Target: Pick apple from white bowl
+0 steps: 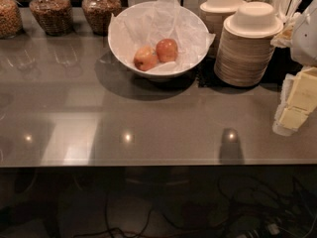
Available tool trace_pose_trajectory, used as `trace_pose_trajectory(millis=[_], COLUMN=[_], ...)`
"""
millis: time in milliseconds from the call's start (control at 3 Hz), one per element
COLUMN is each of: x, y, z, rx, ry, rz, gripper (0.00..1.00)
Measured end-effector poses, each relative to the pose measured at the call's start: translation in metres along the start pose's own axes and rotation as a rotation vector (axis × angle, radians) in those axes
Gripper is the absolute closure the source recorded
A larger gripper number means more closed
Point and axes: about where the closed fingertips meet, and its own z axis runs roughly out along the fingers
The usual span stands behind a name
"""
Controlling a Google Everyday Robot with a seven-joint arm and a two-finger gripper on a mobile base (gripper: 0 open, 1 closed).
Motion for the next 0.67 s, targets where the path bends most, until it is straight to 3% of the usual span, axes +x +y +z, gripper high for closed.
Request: trace_pose_trajectory(millis=[667], x=[-0.0052], y=[-0.0040], z=[0.0006], rx=[0.025], ry=[-0.019], rz=[-0.008], gripper=[0.00])
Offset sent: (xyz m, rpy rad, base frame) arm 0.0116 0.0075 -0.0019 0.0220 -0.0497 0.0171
